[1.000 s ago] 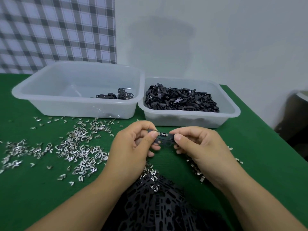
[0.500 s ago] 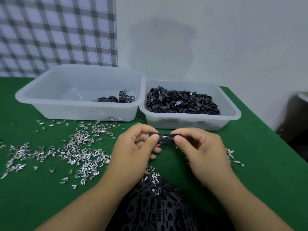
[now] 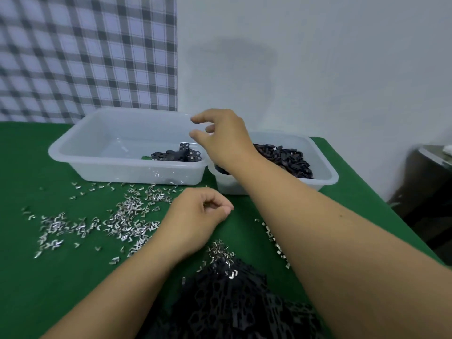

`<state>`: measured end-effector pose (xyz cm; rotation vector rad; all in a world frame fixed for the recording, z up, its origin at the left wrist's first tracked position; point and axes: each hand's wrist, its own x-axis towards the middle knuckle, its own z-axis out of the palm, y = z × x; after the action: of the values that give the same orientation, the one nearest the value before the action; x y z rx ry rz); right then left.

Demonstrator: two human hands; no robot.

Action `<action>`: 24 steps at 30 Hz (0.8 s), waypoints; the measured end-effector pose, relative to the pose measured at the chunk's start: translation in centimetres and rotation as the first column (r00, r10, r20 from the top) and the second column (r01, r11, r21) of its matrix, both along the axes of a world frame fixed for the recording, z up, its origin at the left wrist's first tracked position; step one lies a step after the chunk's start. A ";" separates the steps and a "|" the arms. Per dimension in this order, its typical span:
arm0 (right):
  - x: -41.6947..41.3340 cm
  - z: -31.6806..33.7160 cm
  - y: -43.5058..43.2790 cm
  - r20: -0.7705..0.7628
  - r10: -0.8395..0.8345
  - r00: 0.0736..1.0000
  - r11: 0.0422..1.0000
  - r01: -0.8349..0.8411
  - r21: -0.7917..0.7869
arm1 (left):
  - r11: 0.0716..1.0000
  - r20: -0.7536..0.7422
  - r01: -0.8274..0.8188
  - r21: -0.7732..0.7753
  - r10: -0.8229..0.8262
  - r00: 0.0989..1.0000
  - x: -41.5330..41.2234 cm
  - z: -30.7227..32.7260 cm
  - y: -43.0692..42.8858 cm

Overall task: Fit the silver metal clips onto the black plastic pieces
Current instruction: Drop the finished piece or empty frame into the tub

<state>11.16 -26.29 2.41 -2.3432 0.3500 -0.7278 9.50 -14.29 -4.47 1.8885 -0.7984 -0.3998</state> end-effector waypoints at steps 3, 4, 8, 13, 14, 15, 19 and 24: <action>-3.1 -1.2 0.6 0.019 0.035 0.999 0.998 -0.034 -0.056 | 0.981 0.097 0.098 0.168 -0.115 0.989 -0.5 0.5 1.3; -4.7 -1.8 0.8 -0.001 0.050 0.999 0.997 -0.050 -0.064 | 0.967 0.127 0.137 0.213 -0.167 0.978 -0.7 0.7 1.8; -11.9 -4.3 0.8 -0.094 0.100 0.991 0.987 -0.087 0.133 | 0.888 0.229 0.284 0.361 -0.380 0.896 -2.4 1.2 3.3; -16.8 -6.4 1.0 -0.014 0.035 0.999 0.931 -0.028 0.365 | 0.809 0.263 0.373 0.455 -0.522 0.811 -5.3 1.4 3.4; -17.3 -6.7 1.2 -0.007 0.026 1.000 0.926 -0.022 0.378 | 0.799 0.271 0.362 0.480 -0.527 0.805 -5.7 1.4 3.3; -17.6 -6.9 1.3 -0.001 0.021 1.000 0.922 -0.019 0.387 | 0.789 0.278 0.350 0.505 -0.533 0.799 -6.1 1.4 3.2; -18.3 -7.2 1.5 0.018 0.000 1.000 0.910 -0.008 0.415 | 0.758 0.289 0.327 0.564 -0.552 0.782 -6.9 1.3 3.1; -18.5 -7.7 1.3 0.043 -0.013 0.999 0.878 -0.009 0.479 | 0.775 0.324 0.315 0.548 -0.543 0.775 -7.3 1.4 3.0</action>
<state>-7.32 -24.98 -5.33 -1.8527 0.4563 -0.6094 2.18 -11.26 -3.11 2.2770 -1.6229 -0.4617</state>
